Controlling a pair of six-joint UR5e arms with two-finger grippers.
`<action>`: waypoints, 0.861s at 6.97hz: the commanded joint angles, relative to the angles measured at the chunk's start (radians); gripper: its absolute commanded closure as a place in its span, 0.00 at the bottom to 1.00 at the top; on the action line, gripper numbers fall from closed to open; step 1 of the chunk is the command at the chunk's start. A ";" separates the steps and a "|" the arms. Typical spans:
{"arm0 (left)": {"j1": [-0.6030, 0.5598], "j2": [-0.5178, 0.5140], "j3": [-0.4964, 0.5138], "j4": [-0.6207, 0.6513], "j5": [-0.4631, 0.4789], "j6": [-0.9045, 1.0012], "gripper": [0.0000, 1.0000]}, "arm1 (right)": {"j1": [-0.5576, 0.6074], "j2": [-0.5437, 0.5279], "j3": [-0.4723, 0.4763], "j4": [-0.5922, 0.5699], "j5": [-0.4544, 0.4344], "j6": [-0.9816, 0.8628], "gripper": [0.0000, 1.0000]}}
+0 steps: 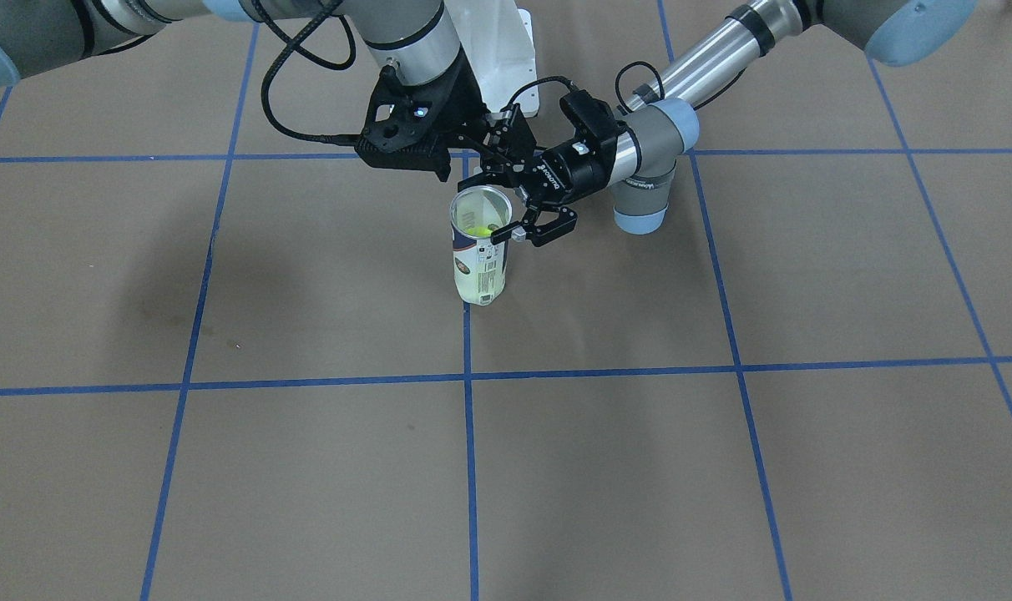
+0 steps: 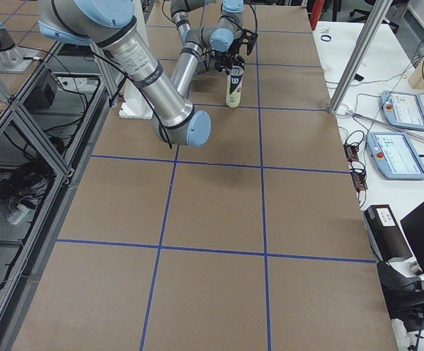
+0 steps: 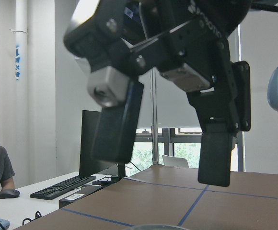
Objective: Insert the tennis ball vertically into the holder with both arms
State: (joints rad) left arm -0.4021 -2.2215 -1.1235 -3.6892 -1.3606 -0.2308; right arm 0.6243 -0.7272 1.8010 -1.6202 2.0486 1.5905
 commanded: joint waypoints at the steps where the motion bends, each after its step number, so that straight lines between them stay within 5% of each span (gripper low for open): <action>1: -0.006 -0.001 -0.019 -0.002 0.000 0.001 0.08 | 0.044 -0.078 0.062 -0.001 0.013 -0.013 0.01; 6: -0.144 0.236 -0.218 0.011 0.044 -0.025 0.01 | 0.319 -0.363 0.113 0.000 0.142 -0.404 0.01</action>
State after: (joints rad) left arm -0.4979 -2.0602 -1.3048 -3.6810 -1.3443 -0.2430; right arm 0.8774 -1.0118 1.9144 -1.6211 2.1762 1.3231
